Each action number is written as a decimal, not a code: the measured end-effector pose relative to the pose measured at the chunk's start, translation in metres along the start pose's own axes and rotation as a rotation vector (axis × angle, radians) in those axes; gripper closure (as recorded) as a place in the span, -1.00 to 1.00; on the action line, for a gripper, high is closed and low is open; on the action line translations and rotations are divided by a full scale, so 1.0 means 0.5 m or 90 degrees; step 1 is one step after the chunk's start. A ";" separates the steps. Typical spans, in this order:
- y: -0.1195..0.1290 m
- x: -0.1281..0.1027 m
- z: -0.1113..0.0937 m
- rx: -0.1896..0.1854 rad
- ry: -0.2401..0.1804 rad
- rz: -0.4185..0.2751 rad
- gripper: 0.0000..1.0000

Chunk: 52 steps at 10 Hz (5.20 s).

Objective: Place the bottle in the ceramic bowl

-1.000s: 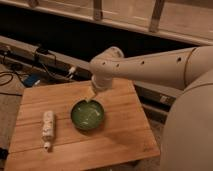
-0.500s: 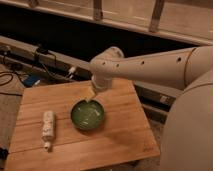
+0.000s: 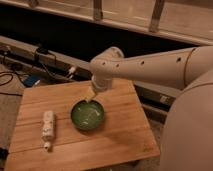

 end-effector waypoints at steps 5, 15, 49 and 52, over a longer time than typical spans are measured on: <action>0.000 0.000 0.000 0.000 0.000 0.000 -0.60; 0.106 -0.126 -0.042 -0.022 -0.005 -0.107 -0.60; 0.536 -0.103 0.179 -0.018 0.071 -0.183 -0.60; 0.524 -0.072 0.229 -0.028 0.100 -0.149 -0.60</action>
